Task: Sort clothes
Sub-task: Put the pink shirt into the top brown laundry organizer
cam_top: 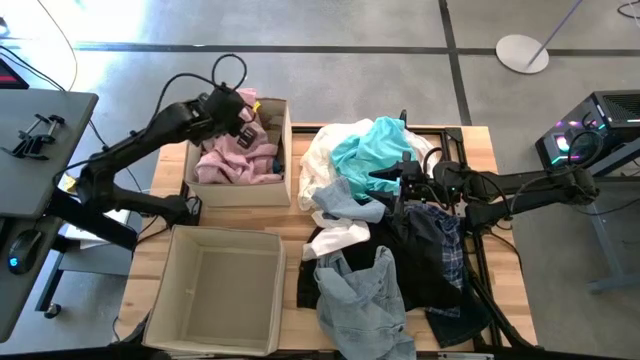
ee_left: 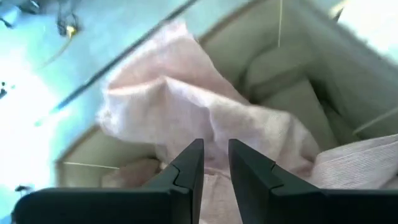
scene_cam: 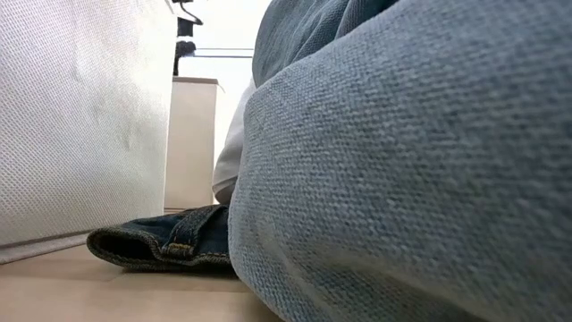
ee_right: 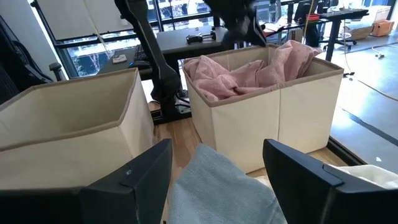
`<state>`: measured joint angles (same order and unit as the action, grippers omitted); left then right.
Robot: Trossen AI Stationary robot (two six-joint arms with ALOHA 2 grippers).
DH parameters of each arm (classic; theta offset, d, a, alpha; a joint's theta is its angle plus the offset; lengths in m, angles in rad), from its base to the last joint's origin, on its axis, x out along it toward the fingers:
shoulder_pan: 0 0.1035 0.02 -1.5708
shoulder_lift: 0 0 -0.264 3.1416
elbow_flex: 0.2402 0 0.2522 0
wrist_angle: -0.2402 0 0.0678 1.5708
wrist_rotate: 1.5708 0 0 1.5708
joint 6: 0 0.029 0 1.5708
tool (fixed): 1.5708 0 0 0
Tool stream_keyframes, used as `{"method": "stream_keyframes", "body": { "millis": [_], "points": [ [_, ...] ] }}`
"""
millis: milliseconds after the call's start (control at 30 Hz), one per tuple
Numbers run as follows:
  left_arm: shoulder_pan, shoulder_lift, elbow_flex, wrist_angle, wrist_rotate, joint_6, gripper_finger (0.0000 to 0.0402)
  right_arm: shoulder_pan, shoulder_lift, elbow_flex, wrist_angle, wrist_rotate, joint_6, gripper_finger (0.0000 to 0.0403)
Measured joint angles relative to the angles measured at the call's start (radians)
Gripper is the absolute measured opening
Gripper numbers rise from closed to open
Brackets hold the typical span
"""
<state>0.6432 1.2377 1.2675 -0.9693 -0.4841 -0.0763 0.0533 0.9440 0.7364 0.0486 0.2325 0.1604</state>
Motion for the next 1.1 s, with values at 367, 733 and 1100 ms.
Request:
{"method": "stream_keyframes", "body": {
  "millis": [367,733,1100],
  "points": [
    [0.056,0.104,-0.250,0.148,0.276,0.012,0.0064,0.000,0.000,0.000,0.000,0.000,-0.002,0.0241],
    [0.036,0.015,-0.060,0.151,0.311,0.047,0.0064,0.000,0.000,0.000,0.000,0.000,-0.001,0.0241],
    [0.065,0.027,-0.130,0.185,0.057,0.037,0.0064,0.000,0.000,0.000,-0.007,0.000,0.011,0.0241]
  ]
}}
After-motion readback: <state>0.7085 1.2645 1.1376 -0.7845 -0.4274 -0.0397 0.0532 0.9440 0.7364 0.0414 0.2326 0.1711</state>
